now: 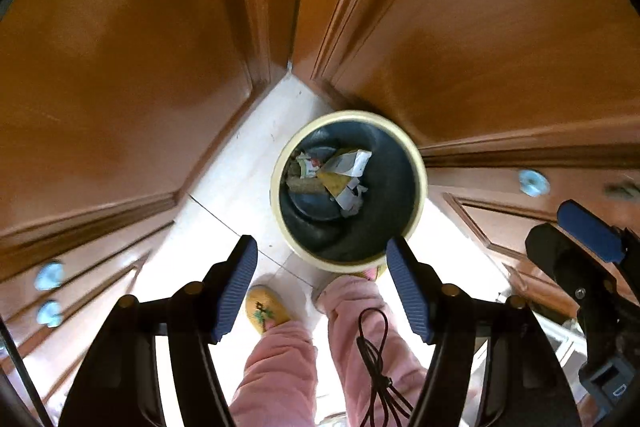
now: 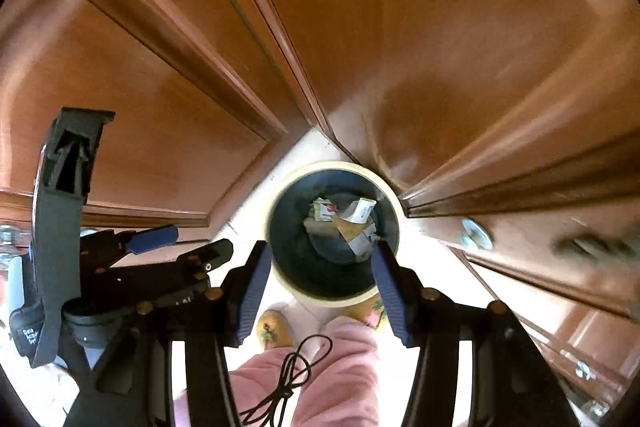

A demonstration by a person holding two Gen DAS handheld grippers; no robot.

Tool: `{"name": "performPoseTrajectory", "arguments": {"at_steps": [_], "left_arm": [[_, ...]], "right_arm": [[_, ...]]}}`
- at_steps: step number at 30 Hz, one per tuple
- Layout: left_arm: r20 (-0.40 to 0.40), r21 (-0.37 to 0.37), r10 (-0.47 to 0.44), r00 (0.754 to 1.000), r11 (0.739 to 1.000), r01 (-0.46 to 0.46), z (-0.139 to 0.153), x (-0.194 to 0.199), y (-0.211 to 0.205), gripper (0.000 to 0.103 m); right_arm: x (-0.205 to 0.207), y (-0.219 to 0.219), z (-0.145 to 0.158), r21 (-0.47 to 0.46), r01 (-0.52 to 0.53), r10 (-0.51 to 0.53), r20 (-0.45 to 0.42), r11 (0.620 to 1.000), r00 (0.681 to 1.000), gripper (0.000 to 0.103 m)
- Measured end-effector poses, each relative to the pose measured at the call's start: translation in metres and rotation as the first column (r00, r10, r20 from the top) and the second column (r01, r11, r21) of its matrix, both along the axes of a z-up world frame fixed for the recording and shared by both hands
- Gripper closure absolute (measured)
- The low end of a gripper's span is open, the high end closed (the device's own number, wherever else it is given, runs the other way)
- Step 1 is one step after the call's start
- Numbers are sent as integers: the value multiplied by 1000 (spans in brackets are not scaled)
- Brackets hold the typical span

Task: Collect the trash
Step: 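Raise both tools back toward the counter trash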

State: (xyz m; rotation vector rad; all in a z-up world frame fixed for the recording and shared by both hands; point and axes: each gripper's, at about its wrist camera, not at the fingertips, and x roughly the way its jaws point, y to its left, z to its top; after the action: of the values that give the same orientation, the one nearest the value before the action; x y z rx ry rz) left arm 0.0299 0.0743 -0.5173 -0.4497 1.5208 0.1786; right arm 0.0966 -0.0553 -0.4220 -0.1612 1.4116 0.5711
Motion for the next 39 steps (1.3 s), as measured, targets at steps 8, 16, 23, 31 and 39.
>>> {"name": "performPoseTrajectory", "arguments": {"at_steps": [8, 16, 23, 31, 39], "left_arm": [[168, 60, -155, 974, 987, 146, 152, -18, -4, 38], [370, 212, -326, 870, 941, 263, 298, -42, -15, 28], [485, 302, -377, 789, 919, 253, 374, -51, -28, 27], [548, 436, -493, 676, 858, 272, 437, -51, -61, 15], [559, 534, -571, 601, 802, 266, 477, -28, -93, 11]], "right_arm": [[-35, -18, 128, 59, 78, -84, 109, 995, 990, 50], [-70, -55, 249, 132, 191, -220, 265, 973, 939, 50], [-91, -77, 314, 175, 242, -294, 404, 954, 866, 50], [-101, -98, 362, 237, 285, -367, 476, 929, 799, 50], [-75, -124, 391, 282, 320, -424, 499, 904, 756, 50]]}}
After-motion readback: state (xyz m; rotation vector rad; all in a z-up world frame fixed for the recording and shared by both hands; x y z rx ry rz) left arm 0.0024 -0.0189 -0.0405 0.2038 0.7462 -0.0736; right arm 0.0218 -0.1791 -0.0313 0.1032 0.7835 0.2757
